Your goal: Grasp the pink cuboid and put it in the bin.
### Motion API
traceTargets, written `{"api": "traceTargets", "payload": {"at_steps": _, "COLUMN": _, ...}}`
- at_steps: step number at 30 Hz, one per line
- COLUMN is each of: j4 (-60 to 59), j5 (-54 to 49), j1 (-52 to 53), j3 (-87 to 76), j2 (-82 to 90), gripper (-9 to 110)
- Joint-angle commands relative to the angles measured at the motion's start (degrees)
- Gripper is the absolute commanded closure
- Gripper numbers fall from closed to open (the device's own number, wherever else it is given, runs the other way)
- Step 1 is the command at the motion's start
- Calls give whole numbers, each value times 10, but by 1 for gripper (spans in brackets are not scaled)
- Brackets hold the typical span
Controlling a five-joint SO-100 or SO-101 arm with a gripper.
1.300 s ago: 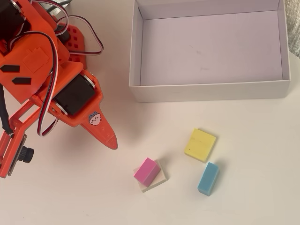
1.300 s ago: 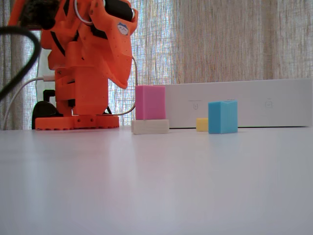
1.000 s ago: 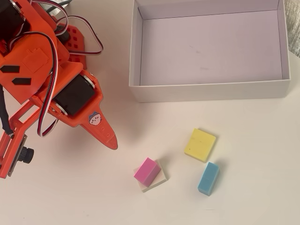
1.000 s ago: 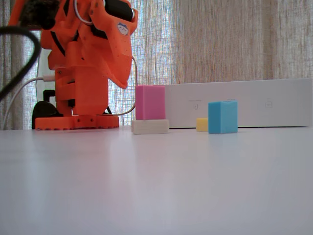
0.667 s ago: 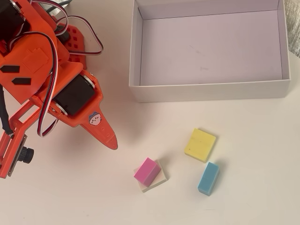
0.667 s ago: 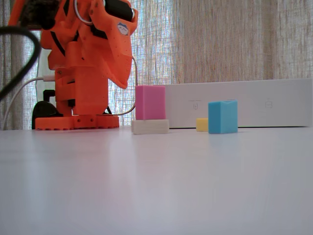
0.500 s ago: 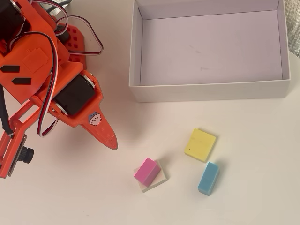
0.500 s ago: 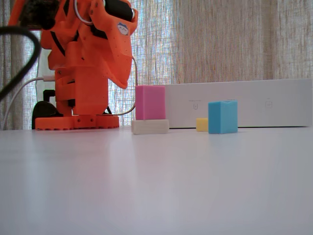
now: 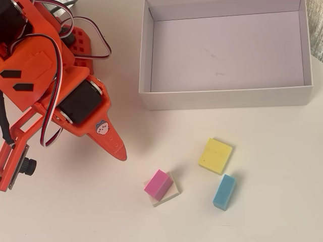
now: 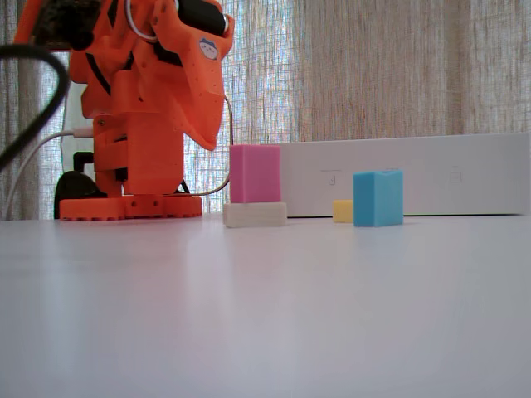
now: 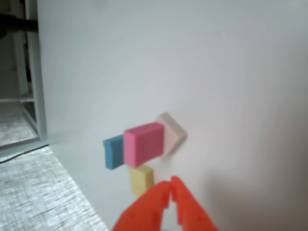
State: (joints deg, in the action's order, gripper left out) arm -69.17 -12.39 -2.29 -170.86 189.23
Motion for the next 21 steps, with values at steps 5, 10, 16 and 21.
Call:
{"api": "traceTargets", "payload": {"at_steps": 5, "j4": -4, "j5": -11, "j1": -2, "j3": 4, "j2": 4, "gripper": 109}}
{"api": "traceTargets", "payload": {"at_steps": 10, "j4": -5, "j5": -25, "j1": -14, "j3": 4, "j2": 4, "gripper": 110}}
{"api": "traceTargets", "payload": {"at_steps": 16, "j4": -4, "j5": -25, "j1": -11, "j3": 5, "j2": 0, "gripper": 106}}
{"api": "traceTargets", "payload": {"at_steps": 21, "j4": 22, "j5": 8, "j1": -27, "j3": 148, "j2": -160, "gripper": 83}}
